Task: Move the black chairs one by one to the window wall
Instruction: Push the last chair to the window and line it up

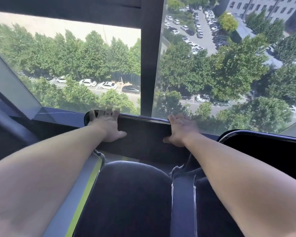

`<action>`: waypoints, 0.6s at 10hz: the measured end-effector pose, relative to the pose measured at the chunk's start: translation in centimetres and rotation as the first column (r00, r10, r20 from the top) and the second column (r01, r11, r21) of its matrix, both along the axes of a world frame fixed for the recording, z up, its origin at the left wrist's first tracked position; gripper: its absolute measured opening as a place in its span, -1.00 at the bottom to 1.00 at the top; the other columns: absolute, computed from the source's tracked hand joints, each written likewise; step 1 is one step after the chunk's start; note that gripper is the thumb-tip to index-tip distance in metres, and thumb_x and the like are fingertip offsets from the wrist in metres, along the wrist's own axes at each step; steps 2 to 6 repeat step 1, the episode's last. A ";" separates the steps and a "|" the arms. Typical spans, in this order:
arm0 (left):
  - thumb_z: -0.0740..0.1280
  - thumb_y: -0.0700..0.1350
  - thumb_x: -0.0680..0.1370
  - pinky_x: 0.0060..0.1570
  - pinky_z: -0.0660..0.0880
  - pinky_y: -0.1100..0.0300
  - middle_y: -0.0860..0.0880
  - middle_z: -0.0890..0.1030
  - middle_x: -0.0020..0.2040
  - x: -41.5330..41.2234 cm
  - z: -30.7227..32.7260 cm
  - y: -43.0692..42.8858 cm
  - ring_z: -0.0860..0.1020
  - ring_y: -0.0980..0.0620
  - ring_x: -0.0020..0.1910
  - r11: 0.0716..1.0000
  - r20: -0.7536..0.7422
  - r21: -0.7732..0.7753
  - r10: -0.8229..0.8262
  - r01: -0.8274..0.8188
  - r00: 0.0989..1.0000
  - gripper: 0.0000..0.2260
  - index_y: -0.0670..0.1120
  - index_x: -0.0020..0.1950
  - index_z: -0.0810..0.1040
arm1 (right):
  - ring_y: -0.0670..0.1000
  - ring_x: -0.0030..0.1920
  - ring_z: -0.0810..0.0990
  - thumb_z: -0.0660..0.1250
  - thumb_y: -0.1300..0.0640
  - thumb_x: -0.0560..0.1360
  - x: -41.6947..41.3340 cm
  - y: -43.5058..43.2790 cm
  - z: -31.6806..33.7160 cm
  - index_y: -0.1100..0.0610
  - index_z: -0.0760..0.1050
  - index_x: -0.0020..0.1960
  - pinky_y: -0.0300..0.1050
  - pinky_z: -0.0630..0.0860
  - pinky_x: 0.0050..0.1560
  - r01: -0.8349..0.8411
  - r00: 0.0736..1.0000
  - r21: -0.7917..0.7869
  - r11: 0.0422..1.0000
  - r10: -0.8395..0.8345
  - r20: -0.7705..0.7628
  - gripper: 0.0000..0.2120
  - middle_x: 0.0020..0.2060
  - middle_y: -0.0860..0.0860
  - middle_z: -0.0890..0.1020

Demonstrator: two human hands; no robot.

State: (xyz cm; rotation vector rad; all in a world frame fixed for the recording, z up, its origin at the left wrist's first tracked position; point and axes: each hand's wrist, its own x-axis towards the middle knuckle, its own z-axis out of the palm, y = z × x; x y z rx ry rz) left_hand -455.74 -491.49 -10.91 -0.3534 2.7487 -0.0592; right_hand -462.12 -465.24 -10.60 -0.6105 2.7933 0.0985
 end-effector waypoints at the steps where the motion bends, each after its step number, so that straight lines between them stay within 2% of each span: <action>1: 0.19 0.37 0.53 0.51 -0.21 -0.28 -0.02 -0.15 0.65 3.0 2.3 2.7 -0.21 -0.10 0.61 0.994 -0.034 0.079 -0.079 0.082 0.996 -0.14 0.08 0.63 -0.22 | 0.17 0.58 0.13 0.36 -0.33 0.46 1.2 1.5 3.0 -0.07 -0.02 0.61 0.33 0.09 0.51 -0.070 0.993 0.016 0.997 0.069 0.093 -0.10 0.60 0.08 0.14; 6: 0.19 0.37 0.53 0.51 -0.21 -0.28 -0.02 -0.15 0.65 3.0 2.3 2.7 -0.21 -0.10 0.61 0.994 -0.034 0.079 -0.079 0.082 0.996 -0.14 0.08 0.63 -0.22 | 0.17 0.58 0.13 0.36 -0.33 0.46 1.2 1.5 3.0 -0.07 -0.02 0.61 0.33 0.09 0.51 -0.070 0.993 0.016 0.997 0.069 0.093 -0.10 0.60 0.08 0.14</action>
